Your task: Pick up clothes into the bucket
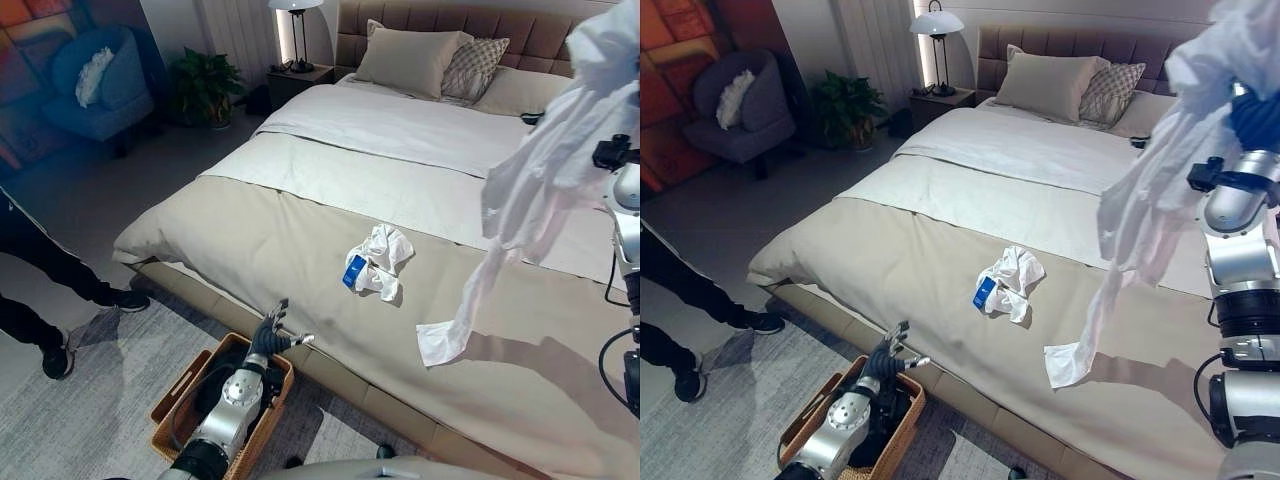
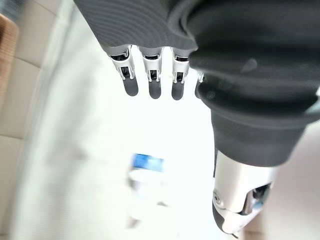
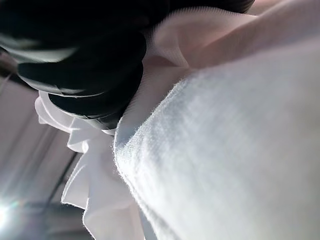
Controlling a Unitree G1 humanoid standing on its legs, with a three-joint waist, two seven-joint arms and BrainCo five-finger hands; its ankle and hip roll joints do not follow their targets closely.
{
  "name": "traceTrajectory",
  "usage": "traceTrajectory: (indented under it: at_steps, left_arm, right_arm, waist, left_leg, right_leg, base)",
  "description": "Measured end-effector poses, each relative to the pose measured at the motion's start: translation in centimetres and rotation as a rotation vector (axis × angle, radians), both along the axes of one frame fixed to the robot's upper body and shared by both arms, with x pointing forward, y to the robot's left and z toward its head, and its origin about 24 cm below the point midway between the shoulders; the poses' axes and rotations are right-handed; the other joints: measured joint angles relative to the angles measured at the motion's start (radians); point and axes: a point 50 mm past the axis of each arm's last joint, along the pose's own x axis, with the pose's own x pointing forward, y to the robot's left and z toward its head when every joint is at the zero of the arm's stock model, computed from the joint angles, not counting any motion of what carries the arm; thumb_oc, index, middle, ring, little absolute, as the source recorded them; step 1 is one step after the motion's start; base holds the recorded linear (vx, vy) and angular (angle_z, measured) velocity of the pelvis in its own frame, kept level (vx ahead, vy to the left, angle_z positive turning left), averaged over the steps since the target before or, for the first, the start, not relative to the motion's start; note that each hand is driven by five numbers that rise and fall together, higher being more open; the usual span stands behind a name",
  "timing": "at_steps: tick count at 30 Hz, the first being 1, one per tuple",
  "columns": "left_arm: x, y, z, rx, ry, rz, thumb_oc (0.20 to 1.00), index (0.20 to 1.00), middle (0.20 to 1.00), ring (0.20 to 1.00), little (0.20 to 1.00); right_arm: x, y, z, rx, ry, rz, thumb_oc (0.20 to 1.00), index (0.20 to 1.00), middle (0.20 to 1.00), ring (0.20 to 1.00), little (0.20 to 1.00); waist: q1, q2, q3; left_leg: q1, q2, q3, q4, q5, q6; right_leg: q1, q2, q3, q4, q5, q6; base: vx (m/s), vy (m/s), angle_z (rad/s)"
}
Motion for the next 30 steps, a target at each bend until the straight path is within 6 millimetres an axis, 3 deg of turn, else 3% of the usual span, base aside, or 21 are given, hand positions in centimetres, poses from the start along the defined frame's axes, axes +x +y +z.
traceTrajectory:
  at_steps: [8,11,18,24,30]
  left_arm:
    - [3.3,-3.7,5.5,-0.123,-0.193,-0.189,1.0,1.0,1.0,1.0,1.0]
    - [4.7,-5.8,8.9,-0.163,-0.308,-0.292,1.0,1.0,1.0,1.0,1.0]
    - [6.4,-8.6,15.2,-0.18,-0.528,-0.43,1.0,1.0,1.0,1.0,1.0]
    - [6.9,-9.7,17.2,-0.212,-0.581,-0.468,1.0,1.0,1.0,1.0,1.0]
    - [6.9,-9.8,18.0,-0.224,-0.601,-0.468,1.0,1.0,1.0,1.0,1.0]
  right_arm:
    - [1.1,5.7,-0.9,-0.082,0.094,0.307,0.2,0.2,0.2,0.2,0.2]
    - [1.0,8.5,-1.3,-0.105,0.123,0.47,0.2,0.2,0.2,0.2,0.2]
    - [0.1,11.9,-1.9,-0.183,0.191,0.693,0.2,0.2,0.2,0.2,0.2]
    - [-0.8,15.0,-3.1,-0.307,0.299,0.87,0.2,0.2,0.2,0.2,0.2]
    - [-1.5,16.2,-3.6,-0.372,0.359,0.972,0.2,0.2,0.2,0.2,0.2]
  waist:
    - [-0.01,-0.002,0.0]
    - [-0.03,-0.003,0.0]
    - [-0.052,-0.003,-0.001]
    - [-0.055,-0.003,-0.001]
    - [-0.052,-0.003,-0.001]
  left_leg:
    - [0.007,0.0,0.015,0.0,0.0,0.0]
    - [0.008,-0.001,0.016,0.0,0.0,0.0]
    - [0.012,0.001,0.017,0.0,-0.001,0.001]
    - [0.011,0.001,0.017,0.0,-0.001,0.0]
    - [0.01,-0.001,0.014,0.0,-0.001,0.0]
  right_leg:
    - [0.0,0.0,0.013,0.001,0.003,0.002]
    - [0.0,-0.001,0.015,0.0,0.003,0.003]
    - [0.002,0.001,0.014,0.0,0.004,0.003]
    - [0.002,-0.001,0.013,0.0,0.002,0.005]
    - [0.003,-0.005,0.009,0.0,0.002,0.005]
  base:
    - [-0.01,0.0,-0.05]
    - [0.0,0.0,0.0]
    - [0.0,-0.001,-0.01]
    - [0.0,0.0,0.0]
    - [0.0,-0.001,0.01]
